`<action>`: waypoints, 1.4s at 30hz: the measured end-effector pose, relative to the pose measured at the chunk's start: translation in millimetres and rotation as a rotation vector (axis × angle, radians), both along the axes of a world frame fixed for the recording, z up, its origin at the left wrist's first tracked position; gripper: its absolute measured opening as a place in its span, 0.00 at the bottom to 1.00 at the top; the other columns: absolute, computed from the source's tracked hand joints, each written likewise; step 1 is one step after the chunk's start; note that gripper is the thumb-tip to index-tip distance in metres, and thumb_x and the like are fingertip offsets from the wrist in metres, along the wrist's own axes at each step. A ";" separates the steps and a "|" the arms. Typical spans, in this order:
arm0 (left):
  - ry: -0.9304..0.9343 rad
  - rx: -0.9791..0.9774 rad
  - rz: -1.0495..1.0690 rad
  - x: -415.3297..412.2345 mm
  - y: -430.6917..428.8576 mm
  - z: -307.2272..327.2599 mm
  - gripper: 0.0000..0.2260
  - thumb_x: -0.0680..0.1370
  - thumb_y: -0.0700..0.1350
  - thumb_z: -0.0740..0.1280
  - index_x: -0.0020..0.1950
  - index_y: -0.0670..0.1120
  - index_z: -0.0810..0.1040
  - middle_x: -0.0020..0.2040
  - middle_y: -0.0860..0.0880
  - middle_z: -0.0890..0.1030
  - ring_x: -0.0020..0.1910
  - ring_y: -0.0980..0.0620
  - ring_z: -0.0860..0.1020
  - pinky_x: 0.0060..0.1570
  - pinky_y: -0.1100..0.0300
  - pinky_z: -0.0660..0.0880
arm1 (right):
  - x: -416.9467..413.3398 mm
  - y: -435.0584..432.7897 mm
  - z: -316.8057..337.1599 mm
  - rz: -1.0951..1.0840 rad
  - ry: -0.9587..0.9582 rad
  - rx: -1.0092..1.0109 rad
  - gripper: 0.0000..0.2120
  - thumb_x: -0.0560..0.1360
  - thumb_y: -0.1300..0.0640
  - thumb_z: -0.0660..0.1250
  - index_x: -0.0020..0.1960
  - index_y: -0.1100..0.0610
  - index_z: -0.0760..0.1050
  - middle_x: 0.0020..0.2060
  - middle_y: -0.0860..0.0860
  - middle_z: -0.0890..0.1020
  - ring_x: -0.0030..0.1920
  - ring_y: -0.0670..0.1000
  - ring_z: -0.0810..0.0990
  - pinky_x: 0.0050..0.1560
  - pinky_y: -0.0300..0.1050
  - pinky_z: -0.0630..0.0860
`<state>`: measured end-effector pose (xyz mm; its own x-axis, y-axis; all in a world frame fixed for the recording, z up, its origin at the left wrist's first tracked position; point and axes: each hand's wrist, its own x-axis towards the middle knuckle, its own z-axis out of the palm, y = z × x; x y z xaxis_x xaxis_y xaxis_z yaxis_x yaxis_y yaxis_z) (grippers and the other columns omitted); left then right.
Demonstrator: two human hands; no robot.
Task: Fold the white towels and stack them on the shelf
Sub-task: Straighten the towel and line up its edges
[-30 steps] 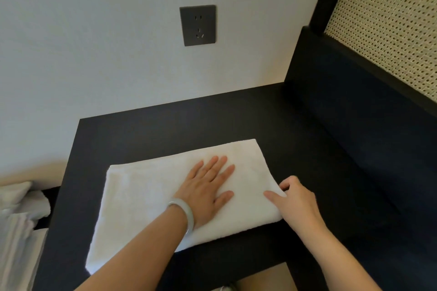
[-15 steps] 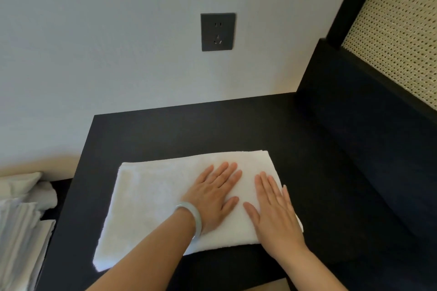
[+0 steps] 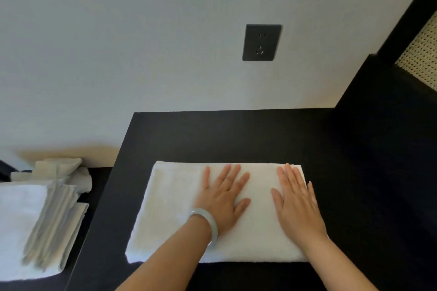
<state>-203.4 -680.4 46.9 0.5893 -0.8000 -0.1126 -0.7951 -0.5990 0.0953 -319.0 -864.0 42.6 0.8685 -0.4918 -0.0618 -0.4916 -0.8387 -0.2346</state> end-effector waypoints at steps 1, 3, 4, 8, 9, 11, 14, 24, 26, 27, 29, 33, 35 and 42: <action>-0.006 0.015 0.116 9.9 15.9 -1.3 0.31 0.75 0.66 0.31 0.78 0.59 0.34 0.79 0.55 0.35 0.77 0.50 0.33 0.70 0.39 0.30 | 0.8 1.0 1.1 -0.001 0.018 -0.007 0.30 0.80 0.38 0.36 0.78 0.45 0.32 0.79 0.42 0.36 0.76 0.42 0.30 0.77 0.52 0.36; -0.014 0.055 0.286 27.1 50.2 -3.5 0.32 0.74 0.66 0.30 0.77 0.59 0.33 0.79 0.54 0.36 0.78 0.48 0.35 0.72 0.36 0.36 | 3.0 4.1 5.9 -0.023 0.076 -0.051 0.30 0.81 0.40 0.38 0.78 0.46 0.32 0.80 0.44 0.37 0.77 0.45 0.32 0.78 0.58 0.37; -0.024 0.075 0.321 32.2 63.4 -3.7 0.32 0.74 0.65 0.29 0.77 0.59 0.32 0.80 0.54 0.36 0.78 0.48 0.36 0.73 0.36 0.38 | 7.1 7.8 9.3 -0.047 0.093 -0.108 0.30 0.81 0.41 0.40 0.79 0.48 0.35 0.80 0.47 0.40 0.78 0.47 0.34 0.77 0.61 0.37; -0.014 0.089 0.332 34.1 74.7 -1.3 0.30 0.75 0.64 0.29 0.76 0.58 0.30 0.79 0.53 0.35 0.78 0.47 0.35 0.72 0.36 0.37 | 42.7 63.7 25.0 0.060 -0.074 -0.184 0.30 0.81 0.43 0.43 0.81 0.52 0.53 0.80 0.53 0.54 0.80 0.56 0.44 0.76 0.63 0.37; -0.014 0.085 0.333 33.7 73.2 -1.6 0.30 0.75 0.64 0.30 0.76 0.58 0.29 0.79 0.53 0.35 0.78 0.47 0.34 0.72 0.37 0.36 | 52.0 81.9 22.4 0.143 -0.090 -0.148 0.30 0.81 0.43 0.42 0.81 0.50 0.52 0.81 0.52 0.52 0.80 0.55 0.42 0.75 0.62 0.35; -0.007 0.073 0.314 34.6 74.2 -1.2 0.29 0.76 0.63 0.31 0.76 0.57 0.29 0.79 0.54 0.34 0.77 0.48 0.33 0.72 0.39 0.35 | 62.5 109.9 10.0 0.244 -0.011 -0.096 0.29 0.81 0.41 0.38 0.81 0.46 0.43 0.81 0.49 0.44 0.79 0.51 0.34 0.75 0.61 0.29; 0.003 0.045 0.256 41.9 88.9 -3.6 0.29 0.77 0.62 0.31 0.77 0.57 0.32 0.79 0.54 0.34 0.78 0.51 0.34 0.73 0.45 0.34 | 63.1 115.0 -5.7 0.226 0.056 -0.138 0.29 0.81 0.40 0.35 0.80 0.44 0.38 0.80 0.47 0.39 0.79 0.51 0.34 0.74 0.62 0.30; -0.002 -0.034 0.639 45.2 144.5 8.8 0.31 0.81 0.61 0.36 0.79 0.46 0.36 0.79 0.46 0.36 0.78 0.46 0.37 0.76 0.46 0.35 | 62.6 113.9 -6.0 0.201 0.072 -0.166 0.31 0.78 0.38 0.30 0.80 0.43 0.35 0.80 0.46 0.37 0.75 0.47 0.28 0.76 0.61 0.32; -0.037 -0.104 0.501 12.6 124.4 5.8 0.31 0.79 0.61 0.33 0.78 0.47 0.34 0.78 0.47 0.34 0.78 0.46 0.35 0.75 0.45 0.33 | 60.9 113.8 -5.3 0.203 0.070 -0.161 0.30 0.78 0.38 0.31 0.80 0.43 0.35 0.80 0.46 0.38 0.75 0.47 0.29 0.76 0.60 0.31; -0.012 -0.109 0.398 -5.2 117.3 1.3 0.31 0.78 0.62 0.31 0.77 0.49 0.31 0.78 0.48 0.31 0.77 0.48 0.32 0.74 0.45 0.31 | 60.2 113.5 -4.9 0.206 0.065 -0.162 0.30 0.79 0.39 0.33 0.80 0.43 0.36 0.80 0.46 0.40 0.76 0.47 0.30 0.76 0.59 0.32; 0.038 -0.072 0.273 -24.6 117.0 -5.4 0.29 0.77 0.64 0.30 0.75 0.55 0.26 0.76 0.53 0.26 0.74 0.52 0.26 0.72 0.46 0.28 | 59.3 113.4 -3.2 0.209 0.048 -0.162 0.29 0.80 0.40 0.37 0.80 0.43 0.39 0.81 0.46 0.43 0.78 0.48 0.35 0.76 0.58 0.33; 0.009 -0.068 0.331 -8.7 152.3 -4.0 0.28 0.78 0.64 0.31 0.76 0.58 0.28 0.78 0.54 0.30 0.76 0.52 0.30 0.75 0.44 0.33 | 58.4 112.3 -3.7 0.208 0.049 -0.153 0.28 0.81 0.40 0.38 0.80 0.43 0.40 0.81 0.46 0.43 0.80 0.49 0.38 0.77 0.58 0.34; 0.073 -0.091 0.424 -0.4 169.4 1.6 0.28 0.78 0.64 0.33 0.76 0.59 0.29 0.79 0.54 0.34 0.77 0.51 0.34 0.76 0.46 0.36 | 59.1 112.2 -2.8 0.213 0.053 -0.143 0.28 0.81 0.39 0.38 0.80 0.43 0.40 0.81 0.46 0.42 0.80 0.49 0.38 0.77 0.58 0.35; 0.279 -0.293 0.728 -15.2 206.7 24.9 0.07 0.79 0.60 0.60 0.52 0.59 0.73 0.57 0.59 0.66 0.61 0.57 0.64 0.58 0.62 0.62 | 59.5 148.7 11.4 0.281 0.042 -0.140 0.31 0.80 0.39 0.38 0.81 0.47 0.45 0.81 0.50 0.45 0.80 0.54 0.39 0.75 0.63 0.34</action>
<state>-218.6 -473.7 71.7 0.9520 -0.2493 -0.1773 -0.1427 -0.8746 0.4634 -259.6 -715.3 54.0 0.9698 -0.2389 -0.0494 -0.2426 -0.9658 -0.0916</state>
